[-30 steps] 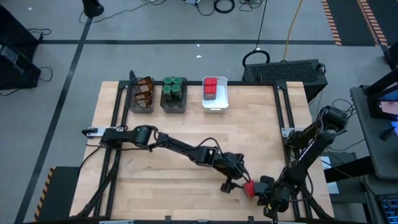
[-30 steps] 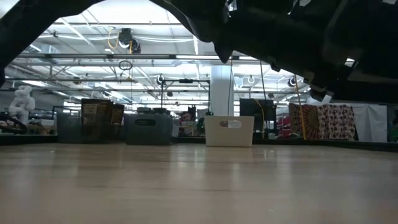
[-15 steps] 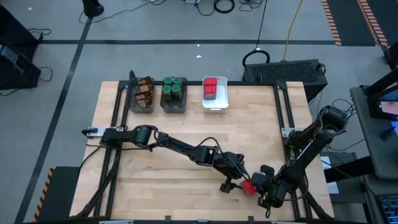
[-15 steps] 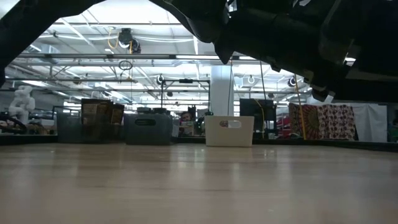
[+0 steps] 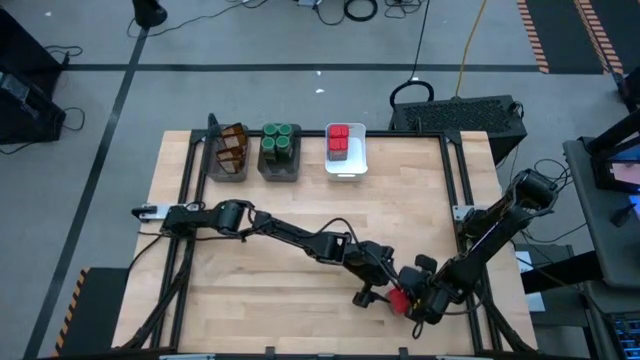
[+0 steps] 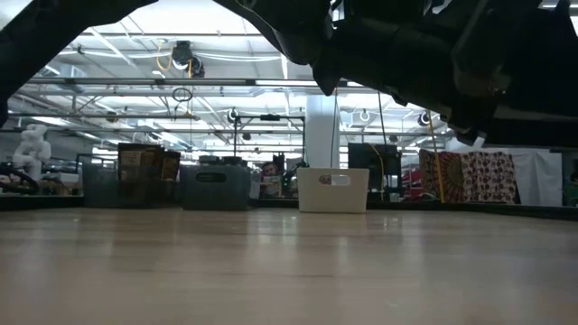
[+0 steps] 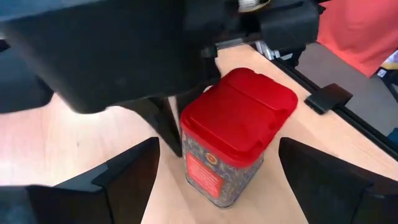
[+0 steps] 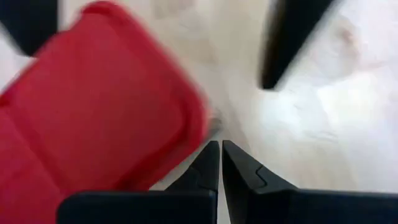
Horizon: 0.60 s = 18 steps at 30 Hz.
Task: Sort spices by type
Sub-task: Put the red seasoning can into the white bin
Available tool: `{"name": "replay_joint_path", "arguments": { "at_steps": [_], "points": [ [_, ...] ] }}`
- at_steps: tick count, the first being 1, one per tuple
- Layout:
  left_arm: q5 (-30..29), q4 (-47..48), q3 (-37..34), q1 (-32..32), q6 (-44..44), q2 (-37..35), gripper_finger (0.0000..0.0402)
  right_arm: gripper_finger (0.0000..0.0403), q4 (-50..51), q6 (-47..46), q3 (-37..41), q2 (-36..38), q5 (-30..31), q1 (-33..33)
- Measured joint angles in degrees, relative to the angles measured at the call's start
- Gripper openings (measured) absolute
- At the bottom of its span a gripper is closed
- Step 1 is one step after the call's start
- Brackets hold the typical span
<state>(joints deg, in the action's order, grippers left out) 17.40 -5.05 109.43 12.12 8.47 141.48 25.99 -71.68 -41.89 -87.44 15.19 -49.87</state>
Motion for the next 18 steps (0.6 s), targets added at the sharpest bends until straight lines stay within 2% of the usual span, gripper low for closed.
{"name": "replay_joint_path", "arguments": {
  "at_steps": [5, 9, 13, 16, 18],
  "points": [
    [0.69, 0.19, 0.00, 0.05, 0.92, 0.01, 0.0334, 0.0000, -4.64, 4.04, 0.00, 0.00, -0.07, -0.04],
    [0.75, 0.73, 0.00, 0.00, 1.31, 0.01, 0.0334, 0.0000, -0.30, -0.01, -0.02, 0.00, -0.46, -0.06],
    [2.08, 1.56, 0.00, -0.04, 1.31, 0.01, 0.0334, 0.0000, 0.04, -1.30, -0.02, 1.04, -7.07, -0.84],
    [3.05, 1.46, 0.00, -0.13, 1.43, 0.01, 0.0334, 0.0000, -5.93, 0.37, -0.02, 2.74, -13.04, -2.36],
    [3.56, 1.44, 0.00, -0.22, 1.66, 0.01, 0.0334, 0.0000, -12.04, 1.88, -0.02, 3.82, -14.73, -3.35]
  ]
}}
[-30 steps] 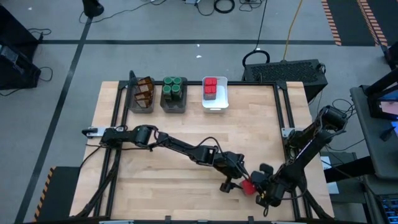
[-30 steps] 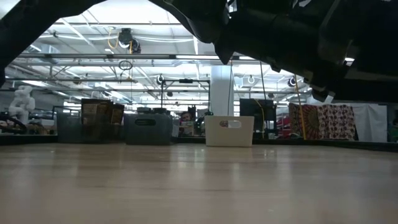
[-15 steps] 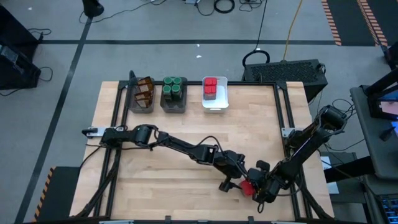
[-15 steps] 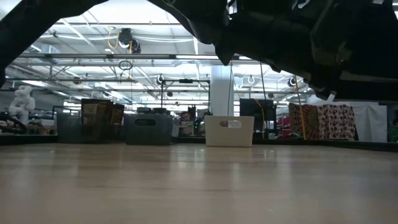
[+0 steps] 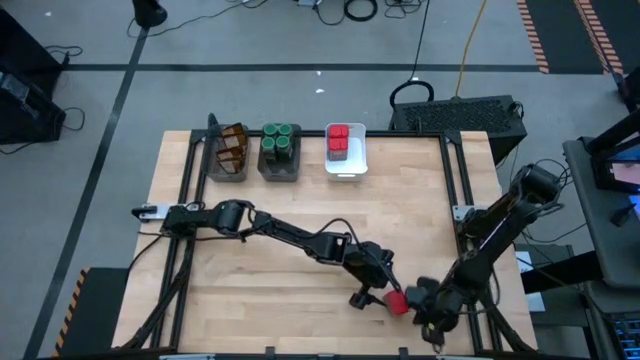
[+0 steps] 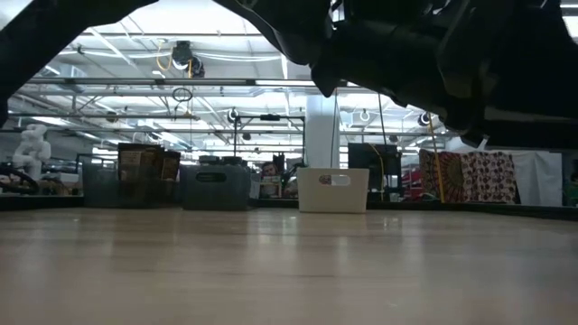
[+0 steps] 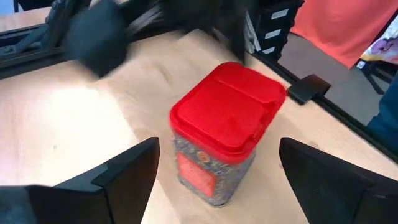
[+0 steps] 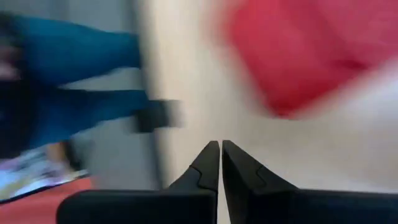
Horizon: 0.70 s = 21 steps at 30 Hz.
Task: Sort spices by type
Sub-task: Put the red seasoning can into the white bin
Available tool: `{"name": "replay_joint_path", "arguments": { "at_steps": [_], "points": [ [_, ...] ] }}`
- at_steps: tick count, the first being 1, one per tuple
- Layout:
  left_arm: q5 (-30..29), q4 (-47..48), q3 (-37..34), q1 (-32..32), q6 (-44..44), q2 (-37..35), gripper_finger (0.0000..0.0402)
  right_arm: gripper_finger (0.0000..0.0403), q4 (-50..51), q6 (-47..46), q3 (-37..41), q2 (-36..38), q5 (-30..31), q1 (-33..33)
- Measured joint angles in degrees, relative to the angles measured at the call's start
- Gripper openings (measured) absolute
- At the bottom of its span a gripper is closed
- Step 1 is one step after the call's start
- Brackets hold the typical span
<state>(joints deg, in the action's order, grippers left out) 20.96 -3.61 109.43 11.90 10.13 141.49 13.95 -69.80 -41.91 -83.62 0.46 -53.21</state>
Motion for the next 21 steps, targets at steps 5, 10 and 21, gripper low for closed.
{"name": "replay_joint_path", "arguments": {
  "at_steps": [5, 10, 21],
  "points": [
    [-0.01, -0.36, 0.00, -0.39, 0.81, 0.00, 0.0334, 0.0000, -7.63, 3.34, -0.04, 0.72, 5.23, -0.37],
    [0.03, -0.35, 0.00, -0.36, 1.13, 0.02, 0.0334, 0.0000, -4.50, 4.96, -0.04, 0.70, 9.42, 1.48],
    [2.66, -0.10, 0.00, -1.52, 2.91, 0.02, 0.0334, 0.0000, -1.94, 11.89, -0.07, 0.70, 9.01, 4.48]
  ]
}}
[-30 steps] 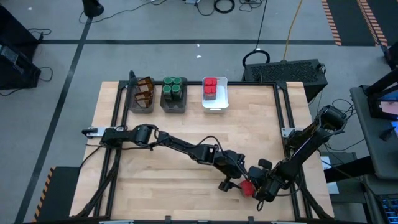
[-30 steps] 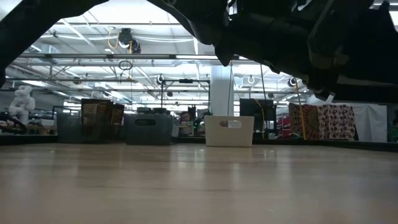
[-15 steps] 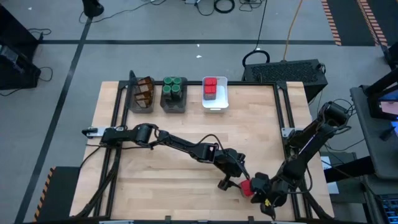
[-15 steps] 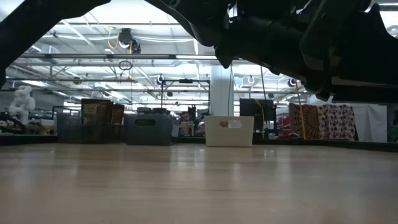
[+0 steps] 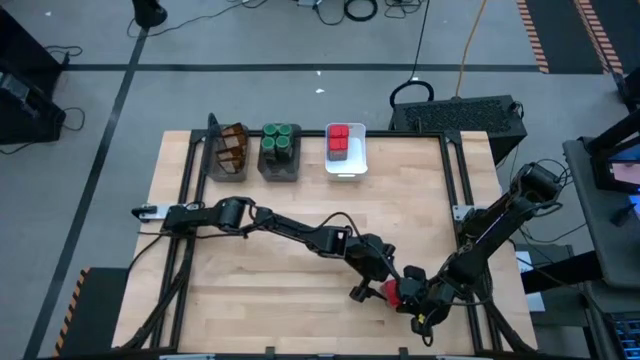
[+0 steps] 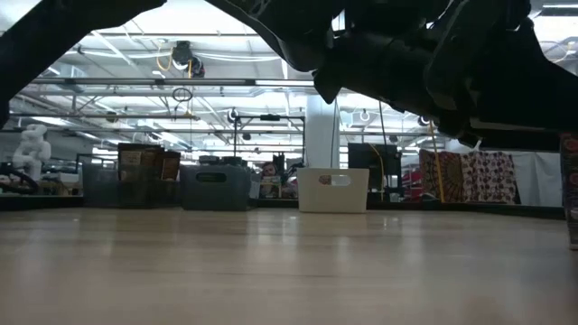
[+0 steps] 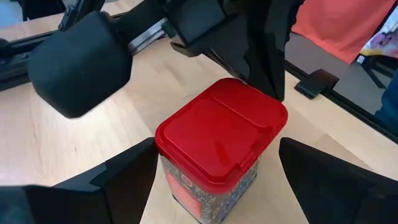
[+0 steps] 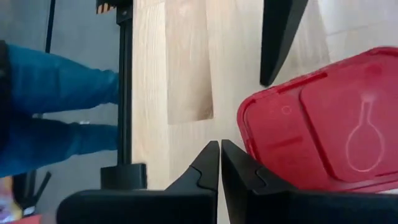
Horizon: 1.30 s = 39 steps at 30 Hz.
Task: Sort spices by type
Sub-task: Put the red seasoning can into the white bin
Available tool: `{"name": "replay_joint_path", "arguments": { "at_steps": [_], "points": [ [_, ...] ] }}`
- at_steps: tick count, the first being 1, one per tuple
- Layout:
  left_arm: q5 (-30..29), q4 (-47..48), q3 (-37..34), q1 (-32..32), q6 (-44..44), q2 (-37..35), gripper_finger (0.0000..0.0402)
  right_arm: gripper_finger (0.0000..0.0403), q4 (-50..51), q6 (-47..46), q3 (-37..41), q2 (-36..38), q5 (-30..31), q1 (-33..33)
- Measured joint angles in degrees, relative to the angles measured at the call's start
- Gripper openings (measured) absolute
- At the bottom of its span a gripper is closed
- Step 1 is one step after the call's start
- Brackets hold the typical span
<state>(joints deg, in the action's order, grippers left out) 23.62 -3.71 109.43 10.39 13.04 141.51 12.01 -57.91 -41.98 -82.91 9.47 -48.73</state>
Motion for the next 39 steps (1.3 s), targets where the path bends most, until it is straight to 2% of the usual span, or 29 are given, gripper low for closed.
{"name": "replay_joint_path", "arguments": {
  "at_steps": [5, 8, 13, 21, 26, 30, 39],
  "points": [
    [0.20, -0.05, 0.00, -0.63, 1.25, 0.02, 0.0334, 0.0000, -0.43, -0.50, 0.09, -0.01, -7.74, -0.03],
    [0.17, -0.04, 0.00, -1.14, 1.25, 0.02, 0.0334, 0.0000, 0.09, -1.46, 0.09, -0.01, -9.64, -0.15],
    [0.20, 0.15, 0.00, -1.31, 1.25, 0.02, 0.0334, 0.0000, 6.21, -5.51, 0.09, 0.31, -3.75, -0.08],
    [1.46, 0.42, 0.00, -1.26, 0.96, 0.02, 0.0334, 0.0000, 21.63, -8.89, 0.09, 3.89, -2.53, -0.07],
    [1.46, 0.43, 0.00, -1.30, 0.96, 0.02, 0.0334, 0.0000, 20.77, -6.29, 0.09, 7.02, 5.72, 1.42],
    [1.53, 0.44, 0.00, -1.30, 0.96, 0.02, 0.0334, 0.0000, 17.73, -3.49, 0.09, 8.48, 10.03, 3.34],
    [1.51, 0.43, 0.00, -1.34, 0.87, 0.02, 0.0334, 0.0000, 15.95, 1.66, 0.07, 9.23, 11.37, 6.73]
  ]
}}
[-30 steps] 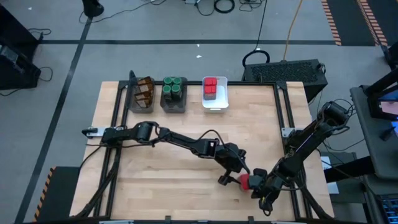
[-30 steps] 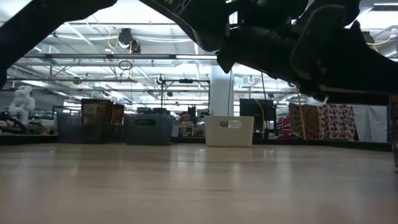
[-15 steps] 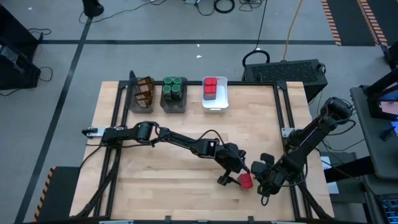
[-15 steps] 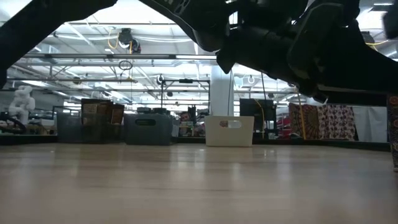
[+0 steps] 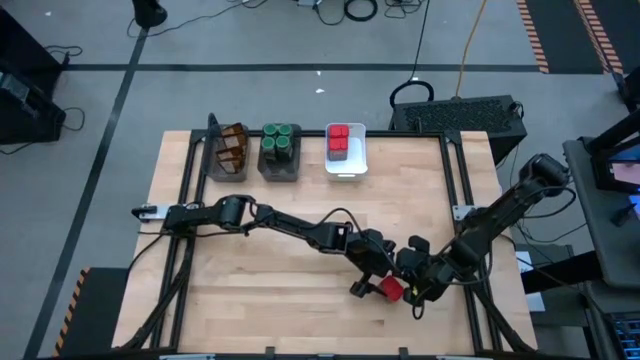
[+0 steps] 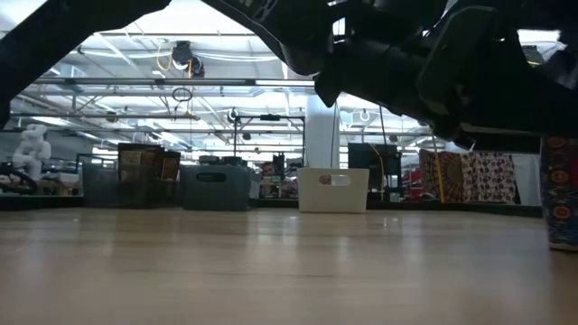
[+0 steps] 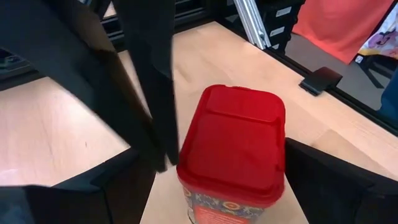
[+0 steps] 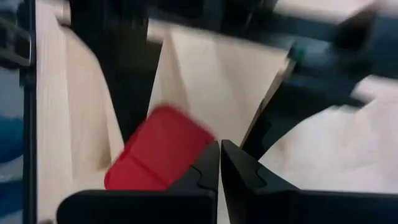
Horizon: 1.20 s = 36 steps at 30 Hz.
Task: Sort spices by type
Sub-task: Put the red seasoning can into the white bin
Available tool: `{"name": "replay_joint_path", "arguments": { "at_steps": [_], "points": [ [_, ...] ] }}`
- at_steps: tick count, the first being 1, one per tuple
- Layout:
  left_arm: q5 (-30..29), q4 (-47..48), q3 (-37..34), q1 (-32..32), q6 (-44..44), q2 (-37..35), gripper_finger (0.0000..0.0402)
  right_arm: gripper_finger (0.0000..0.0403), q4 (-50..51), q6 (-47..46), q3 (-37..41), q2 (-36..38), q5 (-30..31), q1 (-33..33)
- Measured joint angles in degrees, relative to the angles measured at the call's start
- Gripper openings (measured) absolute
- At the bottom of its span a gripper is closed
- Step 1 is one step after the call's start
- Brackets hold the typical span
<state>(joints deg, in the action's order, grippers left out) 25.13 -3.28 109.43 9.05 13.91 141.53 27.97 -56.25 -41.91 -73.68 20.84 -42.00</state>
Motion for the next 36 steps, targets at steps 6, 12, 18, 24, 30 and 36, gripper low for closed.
{"name": "replay_joint_path", "arguments": {
  "at_steps": [6, 12, 18, 24, 30, 36],
  "points": [
    [0.70, 1.61, 0.00, 0.03, 0.02, 0.00, 0.0334, 0.0000, 2.21, -1.16, 0.00, 5.96, 6.82, -0.07],
    [1.72, 2.75, 0.00, 0.01, 0.00, 0.00, 0.0334, 0.0000, 5.42, -1.89, 0.00, 11.91, 8.65, -0.07],
    [1.72, 2.57, 0.00, 0.03, 0.03, 0.00, 0.0326, 0.0000, 6.18, -1.70, -0.02, 13.76, 9.55, -0.09],
    [1.72, 2.53, 0.00, 0.00, 0.38, 0.00, 0.0265, 0.0000, 8.87, -3.40, -0.02, 13.70, 9.47, -0.09],
    [1.71, 2.57, 0.00, -0.38, 0.09, 0.00, 0.0215, 0.0000, 9.22, -4.13, -0.02, 13.70, 9.85, -0.09],
    [1.70, 3.54, 0.00, -1.91, -1.85, -0.35, 0.0215, 0.0000, 9.19, -4.41, -0.02, 14.08, 11.24, -0.11]
  ]
}}
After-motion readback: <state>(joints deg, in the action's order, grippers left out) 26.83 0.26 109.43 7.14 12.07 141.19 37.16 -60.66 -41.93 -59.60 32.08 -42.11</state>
